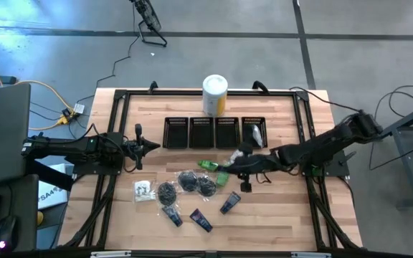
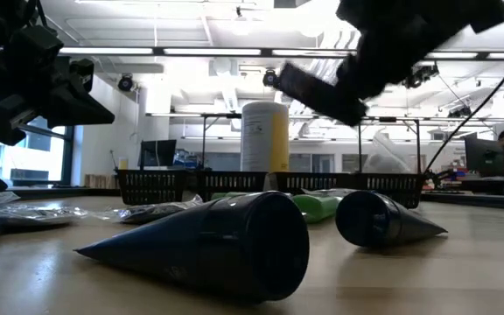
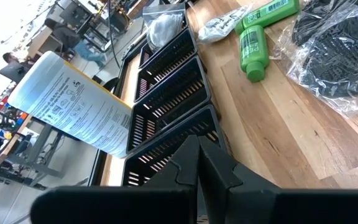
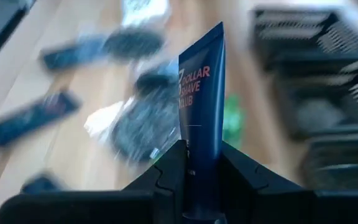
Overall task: Pick & Place Travel size toiletries
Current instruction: Put the top right shave cream into the middle right black bin
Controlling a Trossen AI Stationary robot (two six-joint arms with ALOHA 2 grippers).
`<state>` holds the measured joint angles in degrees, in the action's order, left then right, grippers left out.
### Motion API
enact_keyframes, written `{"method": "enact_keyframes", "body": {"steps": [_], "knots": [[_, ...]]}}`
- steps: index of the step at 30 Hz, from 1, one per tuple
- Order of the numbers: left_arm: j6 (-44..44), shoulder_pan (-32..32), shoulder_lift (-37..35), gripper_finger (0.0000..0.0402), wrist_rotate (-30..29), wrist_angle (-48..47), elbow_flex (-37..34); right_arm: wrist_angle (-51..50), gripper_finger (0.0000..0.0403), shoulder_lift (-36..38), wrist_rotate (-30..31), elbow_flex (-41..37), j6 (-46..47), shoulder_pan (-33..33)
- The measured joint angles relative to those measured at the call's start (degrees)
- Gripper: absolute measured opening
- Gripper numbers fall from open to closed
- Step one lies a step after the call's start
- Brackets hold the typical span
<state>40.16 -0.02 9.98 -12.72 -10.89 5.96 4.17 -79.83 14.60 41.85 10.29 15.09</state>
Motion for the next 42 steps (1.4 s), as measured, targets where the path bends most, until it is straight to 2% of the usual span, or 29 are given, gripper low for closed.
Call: {"method": "enact_keyframes", "body": {"steps": [6, 10, 19, 25, 31, 34, 42], "knots": [[0.07, 0.01, 0.00, 0.0001, 0.01, -0.01, 0.00, 1.58, 0.0064, 2.83, 7.48, 0.01, 0.19, -3.12], [0.07, -0.01, 0.00, 0.0001, -0.01, -0.01, 0.00, 2.75, 0.0064, 2.76, 9.98, 0.00, 0.94, -6.58], [0.05, -0.01, -0.02, 0.0001, 0.00, -0.01, 0.00, 2.44, 0.0065, 2.58, 10.38, 0.00, 5.93, -14.35], [0.04, -0.01, 0.00, 0.0001, 0.00, -0.01, 0.00, 2.07, 0.0065, 1.12, 10.40, 0.00, 13.60, -17.54], [0.04, -0.01, -0.02, 0.0001, -0.01, -0.01, 0.00, 2.07, 0.0062, -3.05, 10.41, 0.00, 17.25, -18.14], [0.04, 0.00, -0.01, 0.0001, 0.01, 0.01, 0.00, 2.04, 0.0061, -4.70, 12.46, 0.00, 19.37, -18.09], [0.04, 0.01, -0.01, 0.0001, 0.01, -0.01, 0.00, 0.61, 0.0060, -4.99, 13.85, 0.00, 20.05, -18.60]]}}
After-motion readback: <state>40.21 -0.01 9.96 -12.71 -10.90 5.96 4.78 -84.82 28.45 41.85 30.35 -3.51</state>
